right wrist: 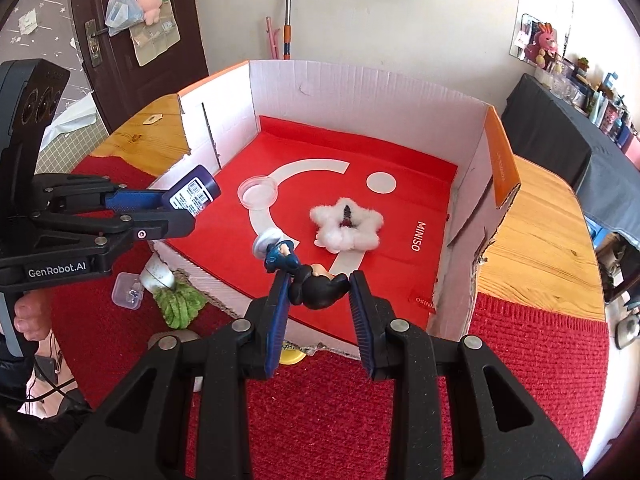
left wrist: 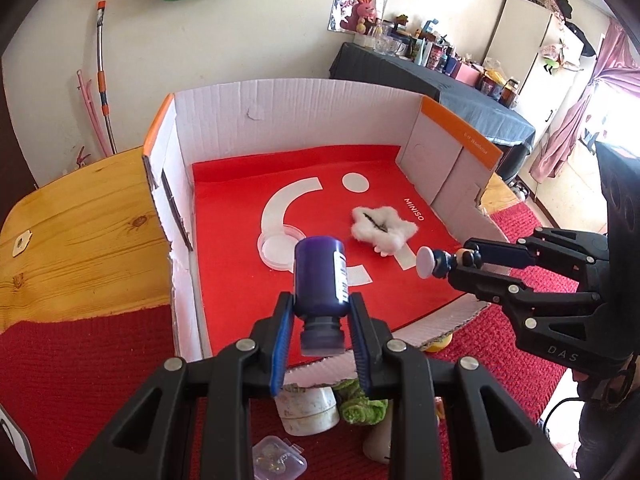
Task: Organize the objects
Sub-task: 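Carry the navy paint bottle and blue figurine into the box with both tools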
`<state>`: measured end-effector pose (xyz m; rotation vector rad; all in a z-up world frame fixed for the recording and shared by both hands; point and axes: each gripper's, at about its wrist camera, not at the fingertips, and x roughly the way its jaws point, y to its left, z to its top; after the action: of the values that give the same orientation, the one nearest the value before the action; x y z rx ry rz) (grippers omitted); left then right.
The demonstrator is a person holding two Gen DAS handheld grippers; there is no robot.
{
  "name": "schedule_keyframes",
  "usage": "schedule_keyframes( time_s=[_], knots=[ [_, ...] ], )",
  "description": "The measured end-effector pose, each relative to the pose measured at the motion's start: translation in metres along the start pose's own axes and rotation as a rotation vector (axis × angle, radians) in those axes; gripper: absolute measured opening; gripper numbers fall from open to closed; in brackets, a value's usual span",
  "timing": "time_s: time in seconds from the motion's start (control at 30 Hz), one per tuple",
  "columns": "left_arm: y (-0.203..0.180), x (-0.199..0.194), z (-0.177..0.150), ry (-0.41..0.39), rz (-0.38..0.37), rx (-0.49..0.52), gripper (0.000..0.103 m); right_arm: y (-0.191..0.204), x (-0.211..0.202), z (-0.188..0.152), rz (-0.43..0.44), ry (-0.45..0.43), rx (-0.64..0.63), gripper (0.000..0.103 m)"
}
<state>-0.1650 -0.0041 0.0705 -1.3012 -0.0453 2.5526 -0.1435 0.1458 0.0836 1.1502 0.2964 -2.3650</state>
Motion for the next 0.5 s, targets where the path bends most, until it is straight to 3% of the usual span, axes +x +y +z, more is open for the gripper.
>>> schedule_keyframes(
  time_s=[0.5],
  knots=[
    [0.002,0.041,0.006,0.138,-0.009,0.086,0.029,-0.012,0.045,0.008,-0.011,0.110,-0.019,0.029]
  ],
)
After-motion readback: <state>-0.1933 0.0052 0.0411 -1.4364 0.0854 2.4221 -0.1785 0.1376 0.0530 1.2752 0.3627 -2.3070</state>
